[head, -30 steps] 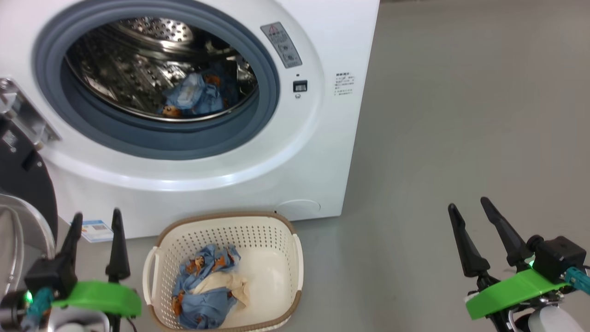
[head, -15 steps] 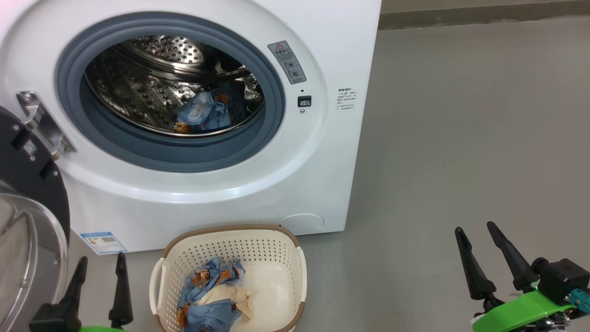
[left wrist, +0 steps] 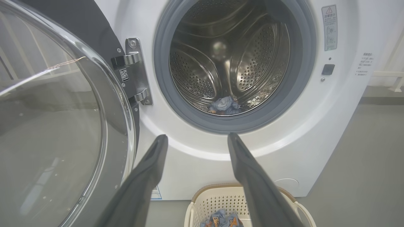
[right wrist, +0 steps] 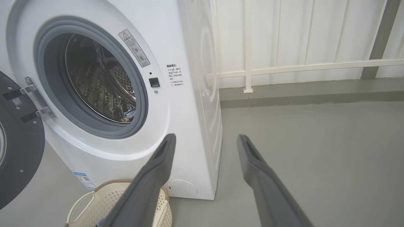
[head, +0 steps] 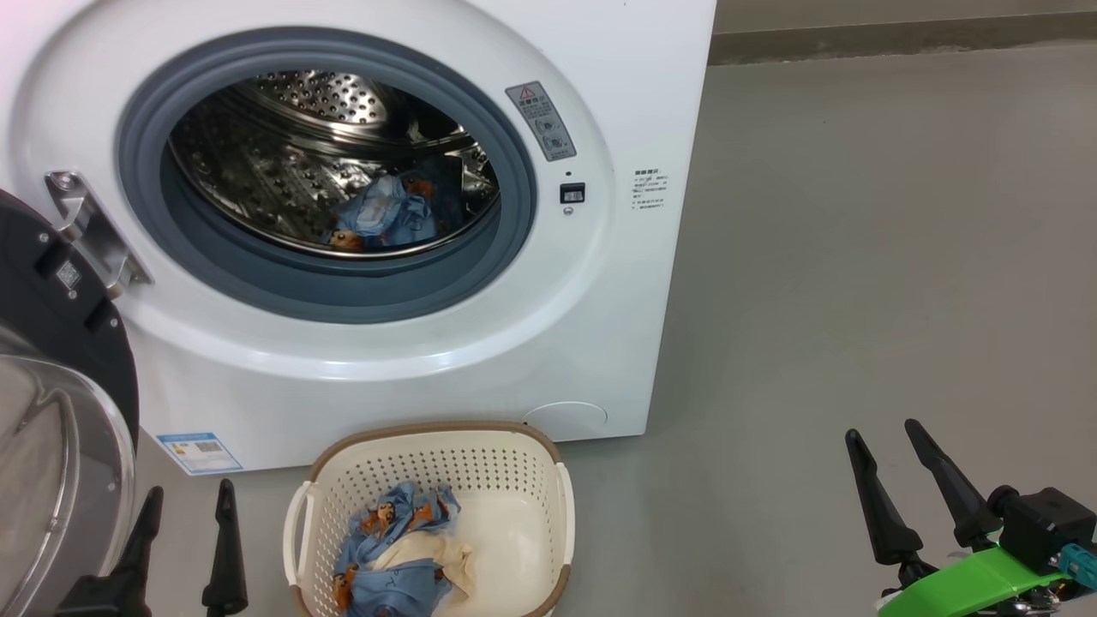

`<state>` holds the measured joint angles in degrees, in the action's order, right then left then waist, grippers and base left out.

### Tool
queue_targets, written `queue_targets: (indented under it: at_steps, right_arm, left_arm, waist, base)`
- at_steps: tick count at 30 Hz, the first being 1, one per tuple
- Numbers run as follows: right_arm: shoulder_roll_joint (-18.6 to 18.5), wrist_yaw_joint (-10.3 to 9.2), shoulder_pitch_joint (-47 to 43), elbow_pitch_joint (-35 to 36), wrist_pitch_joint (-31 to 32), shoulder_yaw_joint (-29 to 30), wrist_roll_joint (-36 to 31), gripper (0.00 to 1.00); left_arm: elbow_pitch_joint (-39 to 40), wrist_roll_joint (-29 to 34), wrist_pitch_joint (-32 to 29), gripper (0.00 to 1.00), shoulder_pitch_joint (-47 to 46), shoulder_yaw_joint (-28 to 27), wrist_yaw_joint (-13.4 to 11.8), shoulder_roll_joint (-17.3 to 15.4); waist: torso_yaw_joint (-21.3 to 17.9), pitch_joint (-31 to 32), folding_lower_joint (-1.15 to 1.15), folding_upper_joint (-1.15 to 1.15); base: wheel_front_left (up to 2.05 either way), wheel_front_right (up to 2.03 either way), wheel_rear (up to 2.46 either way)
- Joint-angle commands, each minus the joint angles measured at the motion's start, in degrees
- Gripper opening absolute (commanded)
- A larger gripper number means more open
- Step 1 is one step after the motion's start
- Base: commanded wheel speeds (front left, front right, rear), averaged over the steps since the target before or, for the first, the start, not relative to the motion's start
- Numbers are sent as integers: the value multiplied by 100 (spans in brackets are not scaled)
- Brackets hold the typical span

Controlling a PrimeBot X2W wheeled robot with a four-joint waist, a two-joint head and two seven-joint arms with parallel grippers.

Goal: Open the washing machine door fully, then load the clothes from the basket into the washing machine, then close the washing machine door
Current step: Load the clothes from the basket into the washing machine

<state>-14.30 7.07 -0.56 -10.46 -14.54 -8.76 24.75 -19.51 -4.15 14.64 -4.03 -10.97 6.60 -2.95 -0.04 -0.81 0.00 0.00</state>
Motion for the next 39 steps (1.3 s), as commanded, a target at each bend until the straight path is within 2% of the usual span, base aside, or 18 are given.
queue_targets:
  at_steps: [1,20,31,39]
  right_arm:
    - [-120,42,1,158,-46,-85,46,100]
    - [-105,42,171,275,-46,-44,-19,100]
    - [-50,42,730,363,-46,-83,-72,100]
    - [22,42,1205,406,-46,-145,-98,100]
  left_arm:
    - [184,-25,36,100,-23,-146,35,-100]
    - [164,-36,36,100,-162,-85,40,-70]
    - [-273,-65,36,100,-730,79,53,-54]
    - [-969,-66,36,100,-1348,125,63,-146]
  waist:
    - [8,-6,0,0]
    - [-1,-446,0,0]
    - [-88,-1360,0,0]
    - [-218,-1931,0,0]
  base:
    - [0,0,0]
    - [0,0,0]
    - [0,0,0]
    - [0,0,0]
